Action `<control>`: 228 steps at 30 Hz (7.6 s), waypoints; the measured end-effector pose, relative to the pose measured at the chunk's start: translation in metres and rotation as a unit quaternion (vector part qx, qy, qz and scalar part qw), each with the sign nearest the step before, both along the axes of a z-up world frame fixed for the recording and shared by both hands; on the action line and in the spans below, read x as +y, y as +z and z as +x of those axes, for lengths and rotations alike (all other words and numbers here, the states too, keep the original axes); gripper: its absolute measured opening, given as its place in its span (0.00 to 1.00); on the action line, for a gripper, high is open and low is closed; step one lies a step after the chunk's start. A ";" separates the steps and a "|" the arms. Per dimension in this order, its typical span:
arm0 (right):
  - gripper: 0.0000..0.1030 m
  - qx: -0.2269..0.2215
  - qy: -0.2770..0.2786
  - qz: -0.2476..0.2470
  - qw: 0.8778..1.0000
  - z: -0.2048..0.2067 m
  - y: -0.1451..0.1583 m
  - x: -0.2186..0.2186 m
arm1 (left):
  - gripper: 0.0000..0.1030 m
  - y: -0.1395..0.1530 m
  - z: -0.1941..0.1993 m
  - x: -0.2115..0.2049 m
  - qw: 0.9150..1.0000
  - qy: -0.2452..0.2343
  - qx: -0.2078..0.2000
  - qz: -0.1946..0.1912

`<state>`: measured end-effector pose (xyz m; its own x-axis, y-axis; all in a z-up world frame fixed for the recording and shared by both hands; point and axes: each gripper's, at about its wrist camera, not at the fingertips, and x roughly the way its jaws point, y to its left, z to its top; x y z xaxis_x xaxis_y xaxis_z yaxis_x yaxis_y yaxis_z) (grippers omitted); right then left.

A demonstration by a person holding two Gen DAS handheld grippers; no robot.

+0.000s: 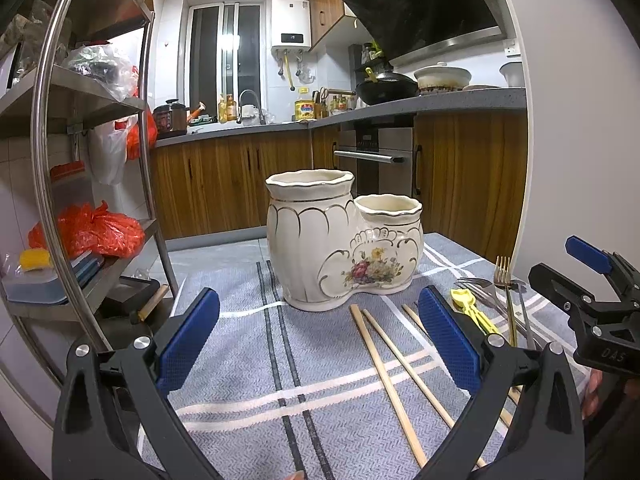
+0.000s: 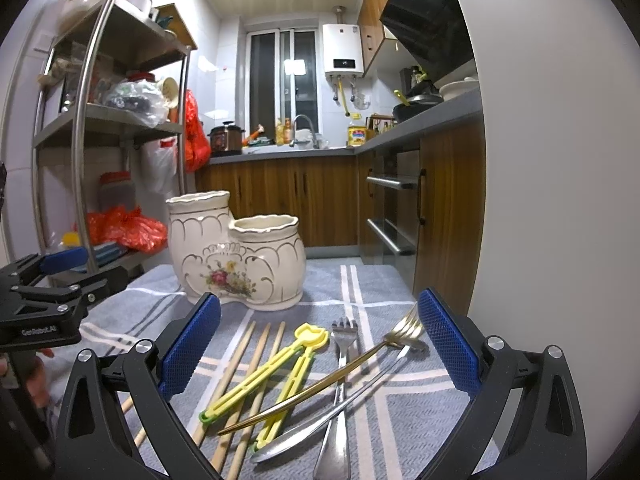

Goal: Organize utensils

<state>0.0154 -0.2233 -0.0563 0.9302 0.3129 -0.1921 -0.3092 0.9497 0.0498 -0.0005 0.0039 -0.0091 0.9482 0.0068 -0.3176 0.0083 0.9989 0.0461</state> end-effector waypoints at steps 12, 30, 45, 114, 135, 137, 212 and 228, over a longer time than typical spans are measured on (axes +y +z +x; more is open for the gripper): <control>0.95 0.001 0.000 -0.002 1.000 -0.002 -0.001 0.001 | 0.95 -0.001 0.001 0.000 1.000 0.000 0.001 0.001; 0.95 0.003 0.001 -0.004 1.000 -0.001 -0.001 0.002 | 0.95 -0.001 0.002 0.001 1.000 0.001 0.003 0.001; 0.95 0.007 0.004 -0.006 1.000 0.000 -0.004 0.005 | 0.95 -0.001 0.002 0.001 1.000 0.002 0.005 0.000; 0.15 0.299 -0.010 0.039 0.953 0.094 -0.033 -0.051 | 0.27 -0.042 0.066 -0.027 0.957 -0.076 0.279 0.023; 0.02 0.127 0.046 0.029 0.990 0.037 0.037 -0.032 | 0.06 -0.020 0.037 0.003 0.975 -0.104 0.198 0.001; 0.02 0.096 0.046 0.017 0.994 0.028 0.046 -0.027 | 0.05 -0.015 0.034 0.007 0.978 -0.109 0.177 -0.011; 0.05 0.105 0.078 0.017 0.991 0.184 0.066 0.081 | 0.38 0.063 0.144 0.043 0.998 -0.042 0.019 -0.031; 0.92 0.062 0.065 0.059 0.994 0.140 0.086 0.049 | 0.78 0.064 0.104 0.055 0.999 -0.023 0.011 -0.036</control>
<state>0.1550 -0.1738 0.0295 0.8514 0.4568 -0.2579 -0.4142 0.8871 0.2038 0.1032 0.0594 0.0551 0.9399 -0.0596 -0.3363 0.0537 0.9982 -0.0269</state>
